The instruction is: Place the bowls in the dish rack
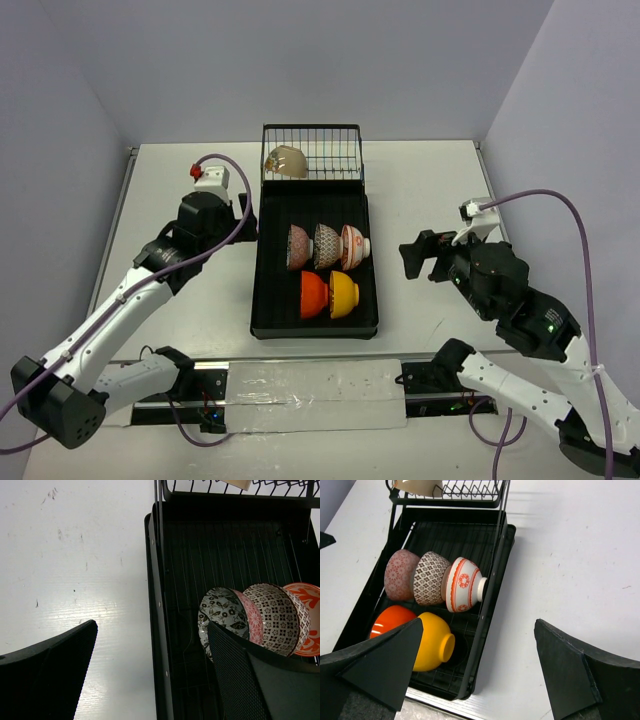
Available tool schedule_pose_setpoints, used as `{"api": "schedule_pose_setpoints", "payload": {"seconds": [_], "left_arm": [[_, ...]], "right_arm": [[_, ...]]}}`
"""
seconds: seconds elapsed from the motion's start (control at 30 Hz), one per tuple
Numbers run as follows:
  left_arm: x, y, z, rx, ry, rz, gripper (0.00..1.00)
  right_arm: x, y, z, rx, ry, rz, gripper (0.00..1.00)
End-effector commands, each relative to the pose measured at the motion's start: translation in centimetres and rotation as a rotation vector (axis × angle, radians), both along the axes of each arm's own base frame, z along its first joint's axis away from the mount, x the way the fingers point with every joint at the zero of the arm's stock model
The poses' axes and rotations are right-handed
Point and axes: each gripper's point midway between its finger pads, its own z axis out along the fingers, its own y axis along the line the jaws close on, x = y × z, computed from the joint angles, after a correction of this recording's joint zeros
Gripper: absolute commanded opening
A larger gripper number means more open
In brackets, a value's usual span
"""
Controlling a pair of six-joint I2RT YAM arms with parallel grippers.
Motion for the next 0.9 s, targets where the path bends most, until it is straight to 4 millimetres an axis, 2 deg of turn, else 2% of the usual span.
{"api": "schedule_pose_setpoints", "payload": {"seconds": [0.0,0.13,0.37,0.83,0.87], "left_arm": [[0.1,-0.6,2.4,-0.055,-0.052,-0.016,0.96],[0.0,-0.4,3.0,-0.068,-0.070,-0.014,0.96],[0.2,-0.3,2.9,-0.075,-0.058,-0.013,0.96],[0.1,1.4,4.4,-0.094,-0.111,0.044,0.98],[0.2,1.3,4.2,-0.098,-0.102,0.046,0.98]], "right_arm": [[0.9,0.3,0.2,-0.002,-0.021,-0.020,1.00],[1.0,0.2,-0.2,-0.012,-0.005,-0.035,1.00],[1.3,0.7,-0.9,-0.030,0.020,-0.029,1.00],[1.9,2.0,-1.3,-0.064,0.069,0.000,1.00],[2.0,2.4,-0.5,-0.052,0.066,0.014,1.00]]}}
